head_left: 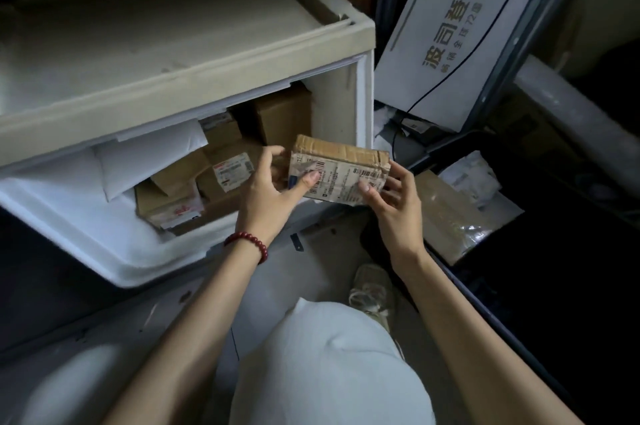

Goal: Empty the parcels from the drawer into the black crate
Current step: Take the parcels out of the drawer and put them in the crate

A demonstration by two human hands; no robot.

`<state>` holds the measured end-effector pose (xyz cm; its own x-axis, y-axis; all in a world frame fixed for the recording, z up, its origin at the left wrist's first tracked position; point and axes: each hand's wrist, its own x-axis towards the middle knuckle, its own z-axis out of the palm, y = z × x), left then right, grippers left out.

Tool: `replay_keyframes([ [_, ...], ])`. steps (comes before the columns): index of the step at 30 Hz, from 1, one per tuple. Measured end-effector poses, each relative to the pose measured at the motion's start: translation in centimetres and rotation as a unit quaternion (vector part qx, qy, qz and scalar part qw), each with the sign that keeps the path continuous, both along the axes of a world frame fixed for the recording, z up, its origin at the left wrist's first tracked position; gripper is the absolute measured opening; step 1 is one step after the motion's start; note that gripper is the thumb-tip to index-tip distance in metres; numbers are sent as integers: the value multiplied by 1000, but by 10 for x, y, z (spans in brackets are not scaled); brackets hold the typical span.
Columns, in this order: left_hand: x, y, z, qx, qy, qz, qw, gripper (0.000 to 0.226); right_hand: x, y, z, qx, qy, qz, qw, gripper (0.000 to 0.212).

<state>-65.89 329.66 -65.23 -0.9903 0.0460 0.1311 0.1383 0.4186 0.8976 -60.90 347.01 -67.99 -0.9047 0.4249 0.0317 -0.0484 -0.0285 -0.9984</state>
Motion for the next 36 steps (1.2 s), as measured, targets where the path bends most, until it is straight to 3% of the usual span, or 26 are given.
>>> replay_keyframes([
  [6,-3,75,2,-17,-20,-89,996,41,28,73,-7,-65,-16,-31,997,45],
  [12,-6,164,-2,-76,-9,-168,983,48,61,143,-14,-56,-52,-130,989,71],
  [15,-12,202,-3,-87,-1,-211,974,50,66,172,-20,-69,-60,-170,981,73],
  [22,-25,284,-11,-174,30,-338,925,53,77,225,-37,-116,-63,-244,961,65],
  [28,-13,336,-43,-231,35,-419,878,63,106,247,-67,-137,-121,-276,944,49],
  [33,4,371,-72,-284,36,-490,824,79,127,259,-93,-176,-163,-300,923,52],
  [36,23,384,-88,-315,57,-480,817,79,125,264,-105,-217,-161,-322,907,56],
])
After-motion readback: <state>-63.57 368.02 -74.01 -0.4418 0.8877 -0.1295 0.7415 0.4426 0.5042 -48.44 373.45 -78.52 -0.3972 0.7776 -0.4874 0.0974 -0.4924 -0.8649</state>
